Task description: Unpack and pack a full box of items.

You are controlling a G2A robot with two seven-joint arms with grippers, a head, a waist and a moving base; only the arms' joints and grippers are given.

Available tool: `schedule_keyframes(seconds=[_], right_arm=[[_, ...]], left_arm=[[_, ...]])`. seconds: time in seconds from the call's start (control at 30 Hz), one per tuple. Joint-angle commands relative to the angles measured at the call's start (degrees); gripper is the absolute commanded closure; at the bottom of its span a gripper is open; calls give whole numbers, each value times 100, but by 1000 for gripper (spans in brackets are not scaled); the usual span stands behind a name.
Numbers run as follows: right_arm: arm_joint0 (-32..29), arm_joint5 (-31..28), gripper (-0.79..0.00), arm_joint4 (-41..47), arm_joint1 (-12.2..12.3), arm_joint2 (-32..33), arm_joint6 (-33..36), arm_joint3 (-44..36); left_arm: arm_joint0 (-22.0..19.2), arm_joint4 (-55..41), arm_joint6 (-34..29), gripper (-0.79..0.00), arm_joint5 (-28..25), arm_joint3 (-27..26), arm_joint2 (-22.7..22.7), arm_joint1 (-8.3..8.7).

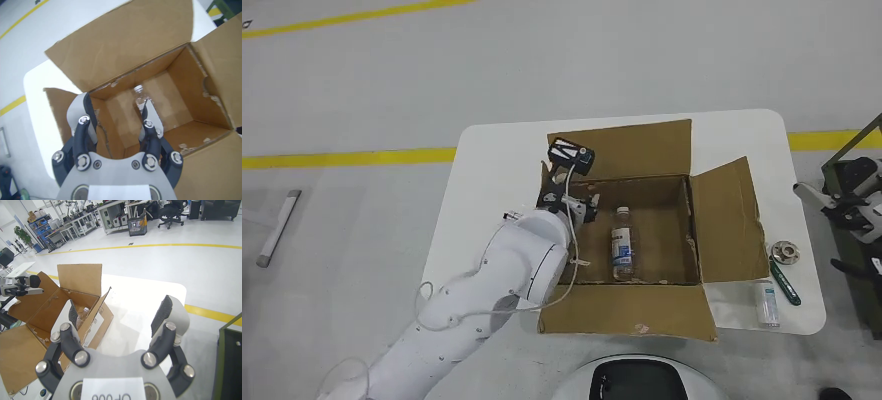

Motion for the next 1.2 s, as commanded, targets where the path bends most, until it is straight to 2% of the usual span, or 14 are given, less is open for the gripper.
schedule_keyframes(seconds=[0.0,0.1,0.33,0.67,0.8,0.83,0.87,0.9,1.03,1.17], right_arm=[[10,-7,-785,-6,2,-19,7,-2],[30,-16,-785,-18,5,-49,16,2],[67,-52,-785,-53,15,-107,54,29],[55,-68,-785,-89,23,-87,41,69],[22,-72,-785,-87,24,-56,34,62],[11,-65,-785,-90,24,-43,33,56],[-1,-63,-785,-86,24,-28,36,44],[-6,-58,-785,-95,25,2,26,29],[-53,-33,-785,-509,29,185,-117,-96],[-230,188,-785,-1930,6,352,-844,-391]], left_arm=[[179,56,-120,0,63,-83,-167,34],[424,139,-221,0,201,-153,-483,86],[846,276,-146,0,156,-212,-952,140],[1082,366,47,0,151,82,-1094,61],[1133,346,146,0,111,39,-1136,20],[1143,354,191,-194,96,-6,-1145,10],[1160,323,241,-711,86,-71,-1154,-2],[1158,365,304,-785,51,-142,-1161,-11],[1235,816,670,-785,61,-480,-1102,-47],[1433,1064,1185,-785,334,-741,-1125,-96]])
